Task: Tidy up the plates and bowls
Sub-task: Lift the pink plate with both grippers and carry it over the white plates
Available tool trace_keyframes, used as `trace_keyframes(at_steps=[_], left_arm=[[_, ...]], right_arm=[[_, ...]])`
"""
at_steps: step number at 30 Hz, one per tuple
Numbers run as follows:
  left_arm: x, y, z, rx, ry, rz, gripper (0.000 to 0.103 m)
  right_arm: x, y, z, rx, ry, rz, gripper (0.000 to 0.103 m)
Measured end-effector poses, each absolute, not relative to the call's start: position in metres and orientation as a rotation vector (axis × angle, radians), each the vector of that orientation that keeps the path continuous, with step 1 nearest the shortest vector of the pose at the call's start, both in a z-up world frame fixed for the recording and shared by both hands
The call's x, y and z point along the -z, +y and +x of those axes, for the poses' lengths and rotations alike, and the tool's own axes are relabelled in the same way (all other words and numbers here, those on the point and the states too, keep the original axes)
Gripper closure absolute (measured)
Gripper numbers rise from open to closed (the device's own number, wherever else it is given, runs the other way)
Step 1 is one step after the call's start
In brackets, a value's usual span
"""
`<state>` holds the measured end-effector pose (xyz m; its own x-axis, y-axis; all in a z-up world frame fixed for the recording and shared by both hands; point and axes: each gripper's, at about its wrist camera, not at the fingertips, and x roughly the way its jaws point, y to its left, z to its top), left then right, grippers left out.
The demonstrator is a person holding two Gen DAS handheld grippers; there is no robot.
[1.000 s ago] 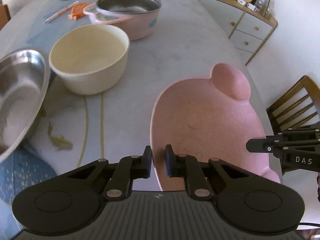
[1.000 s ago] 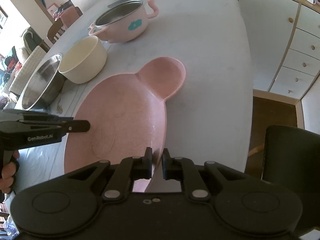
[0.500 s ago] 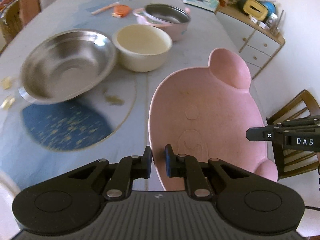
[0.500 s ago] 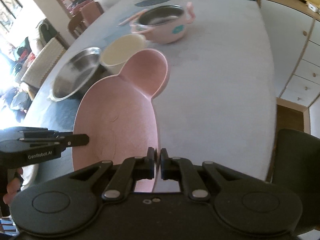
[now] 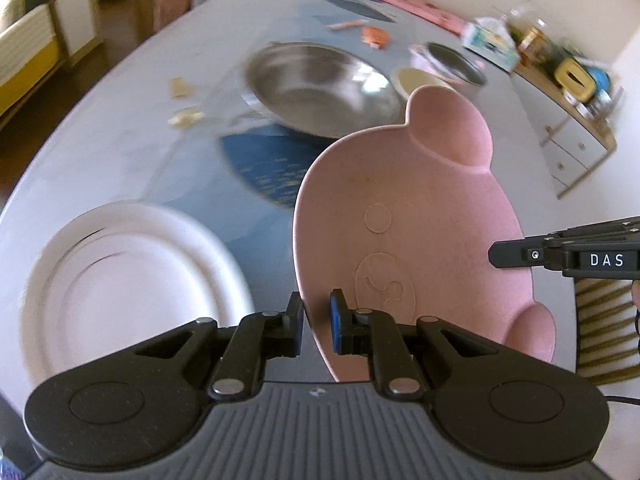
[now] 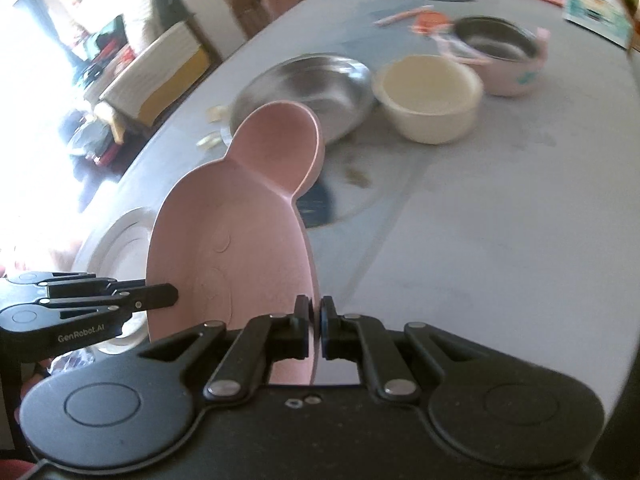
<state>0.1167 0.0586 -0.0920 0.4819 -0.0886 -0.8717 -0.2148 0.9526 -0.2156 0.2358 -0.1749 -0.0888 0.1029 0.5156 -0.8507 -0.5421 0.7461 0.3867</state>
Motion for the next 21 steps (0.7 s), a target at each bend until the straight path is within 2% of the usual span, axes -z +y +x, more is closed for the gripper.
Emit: trace_keyframes(at_steps=[12,21], left_arm=[[0.092,0.168,0.050,-0.235,1.062,-0.432,0.091],[0.109,0.217,0.025,-0.280,1.096,-0.504,0.091]], right_arm=[[0.080,-0.031,0.214,-0.961,1.252,-0.173,0.096],[0.090,0.041,0.200,-1.007,1.289,-0.274,0.095]])
